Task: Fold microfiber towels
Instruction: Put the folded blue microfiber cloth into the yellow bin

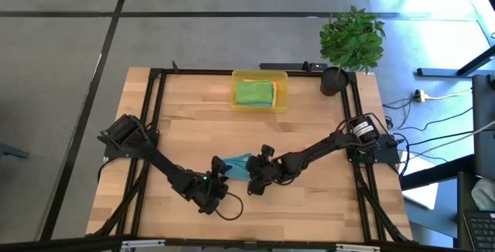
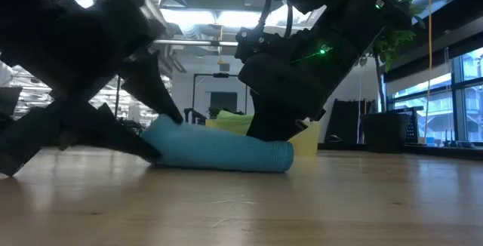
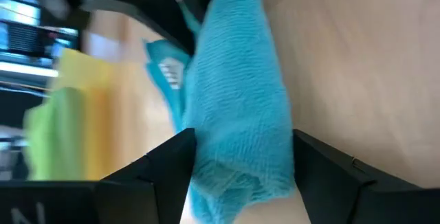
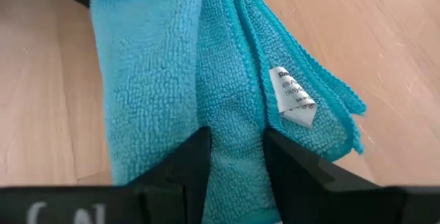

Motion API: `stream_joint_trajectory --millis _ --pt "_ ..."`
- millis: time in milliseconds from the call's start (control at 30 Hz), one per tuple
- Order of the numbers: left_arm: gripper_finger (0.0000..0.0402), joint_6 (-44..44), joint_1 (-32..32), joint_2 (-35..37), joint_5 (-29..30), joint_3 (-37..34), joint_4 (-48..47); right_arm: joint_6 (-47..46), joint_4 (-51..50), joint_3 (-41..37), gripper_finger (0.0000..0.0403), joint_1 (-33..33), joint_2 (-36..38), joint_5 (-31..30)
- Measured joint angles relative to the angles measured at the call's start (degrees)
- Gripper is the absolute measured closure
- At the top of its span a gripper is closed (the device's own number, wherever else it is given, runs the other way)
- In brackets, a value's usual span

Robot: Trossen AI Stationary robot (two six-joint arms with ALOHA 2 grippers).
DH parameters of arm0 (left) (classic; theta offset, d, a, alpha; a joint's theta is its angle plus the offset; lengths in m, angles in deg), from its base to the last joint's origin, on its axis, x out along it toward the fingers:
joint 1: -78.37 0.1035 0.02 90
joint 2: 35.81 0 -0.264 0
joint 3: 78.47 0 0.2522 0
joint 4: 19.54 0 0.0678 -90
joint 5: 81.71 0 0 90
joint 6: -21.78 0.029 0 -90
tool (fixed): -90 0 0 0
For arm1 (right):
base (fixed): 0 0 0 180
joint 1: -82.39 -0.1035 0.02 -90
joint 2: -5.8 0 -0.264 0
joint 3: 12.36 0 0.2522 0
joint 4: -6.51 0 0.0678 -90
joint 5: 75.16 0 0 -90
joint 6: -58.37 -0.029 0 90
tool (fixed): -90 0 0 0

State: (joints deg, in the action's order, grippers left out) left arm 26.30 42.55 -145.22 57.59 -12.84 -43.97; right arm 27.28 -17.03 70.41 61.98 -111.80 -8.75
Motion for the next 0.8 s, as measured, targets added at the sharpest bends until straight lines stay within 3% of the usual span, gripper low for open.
stream_joint_trajectory --millis 133,233,533,800 --pt "0.0179 0.95 -2.25 0.91 6.02 -0.11 0.28 0.02 -0.04 0.0 0.0263 0.0 0.0 0.13" --pt "0.0174 1.43 -3.55 1.2 7.27 0.14 -0.53 0.02 -0.09 0.0 0.0263 0.0 0.0 0.18" --pt "0.0149 -0.88 -2.47 1.32 2.43 0.36 -0.03 0.02 0.0 0.0 0.0263 0.0 0.0 0.31" --pt "0.0159 -1.17 0.1 1.4 -2.6 0.45 0.87 0.04 0.02 -0.02 0.0263 0.04 0.0 0.34"
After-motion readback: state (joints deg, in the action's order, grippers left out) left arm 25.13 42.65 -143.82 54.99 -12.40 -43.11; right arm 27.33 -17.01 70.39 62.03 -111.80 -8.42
